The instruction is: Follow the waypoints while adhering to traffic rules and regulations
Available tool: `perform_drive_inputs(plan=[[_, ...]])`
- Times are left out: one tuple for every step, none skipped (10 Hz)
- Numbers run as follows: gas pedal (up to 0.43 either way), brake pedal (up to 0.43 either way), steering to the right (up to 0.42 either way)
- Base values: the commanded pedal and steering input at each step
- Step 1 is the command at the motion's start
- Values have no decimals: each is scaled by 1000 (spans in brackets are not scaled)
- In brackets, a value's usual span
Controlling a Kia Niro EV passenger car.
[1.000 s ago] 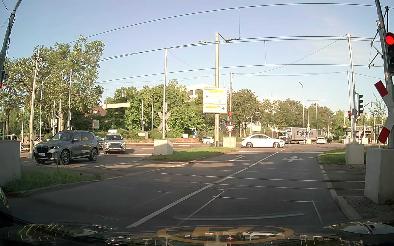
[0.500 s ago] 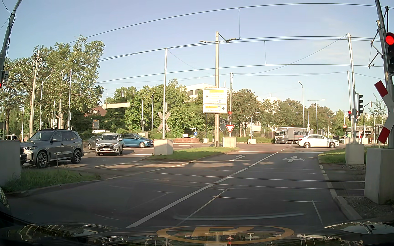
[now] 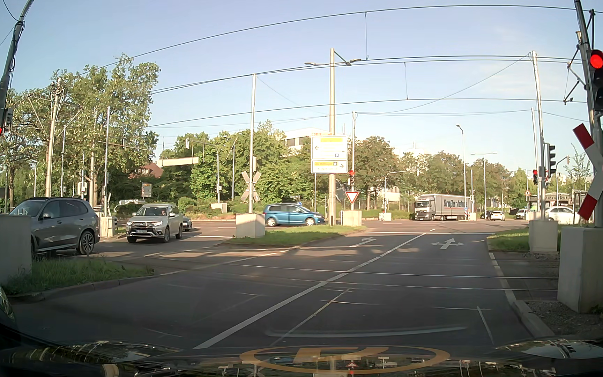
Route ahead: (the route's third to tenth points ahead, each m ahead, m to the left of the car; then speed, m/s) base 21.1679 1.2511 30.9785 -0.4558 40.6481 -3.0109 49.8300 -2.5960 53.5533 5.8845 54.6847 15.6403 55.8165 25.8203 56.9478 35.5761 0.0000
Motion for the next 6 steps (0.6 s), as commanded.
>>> perform_drive_inputs(plan=[[0, 293, 248], [0, 293, 248], [0, 293, 248], [0, 293, 248], [0, 293, 248], [0, 293, 248]])
